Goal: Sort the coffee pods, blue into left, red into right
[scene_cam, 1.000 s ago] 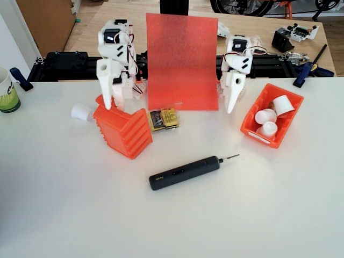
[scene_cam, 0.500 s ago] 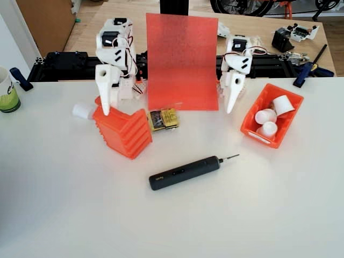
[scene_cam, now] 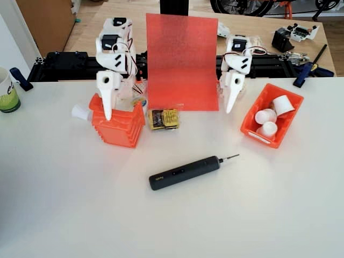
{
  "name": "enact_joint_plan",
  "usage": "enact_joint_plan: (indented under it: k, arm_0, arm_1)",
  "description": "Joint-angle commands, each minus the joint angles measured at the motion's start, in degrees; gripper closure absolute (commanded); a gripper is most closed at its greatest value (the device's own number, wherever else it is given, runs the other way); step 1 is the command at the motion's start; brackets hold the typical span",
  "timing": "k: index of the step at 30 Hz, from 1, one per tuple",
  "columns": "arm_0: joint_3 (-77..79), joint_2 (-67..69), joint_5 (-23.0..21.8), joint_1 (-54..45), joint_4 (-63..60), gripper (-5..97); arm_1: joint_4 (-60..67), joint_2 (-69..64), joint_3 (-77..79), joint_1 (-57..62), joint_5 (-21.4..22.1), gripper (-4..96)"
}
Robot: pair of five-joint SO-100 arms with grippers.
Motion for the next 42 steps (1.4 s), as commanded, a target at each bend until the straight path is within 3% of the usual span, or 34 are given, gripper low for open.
enact_joint_plan:
  k: [1,10,27,38,42]
  arm_0:
    - [-2.99,-0.09,-1.23,0.35,0.79,97]
    - [-2.99,-4.04,-1.41,0.26,-1.58,97]
    - [-5.45,-26.37,-4.92,-0.53,-7.56,97]
    - [-33.13,-66.8,-3.25,-2.9,-14.5,97]
    - [-40.34,-73.48,-4.22,-3.08,-13.54,97]
  arm_1:
    - [-0.7,2.37,-1.05,0.44,-0.62,93.3]
    - [0.09,2.37,-1.58,0.44,-0.7,93.8]
    - [2.29,2.37,-3.87,0.44,0.18,93.8]
    - [4.92,2.37,-6.06,0.53,0.79,93.8]
    - [3.43,2.37,-6.42,1.93,0.09,93.8]
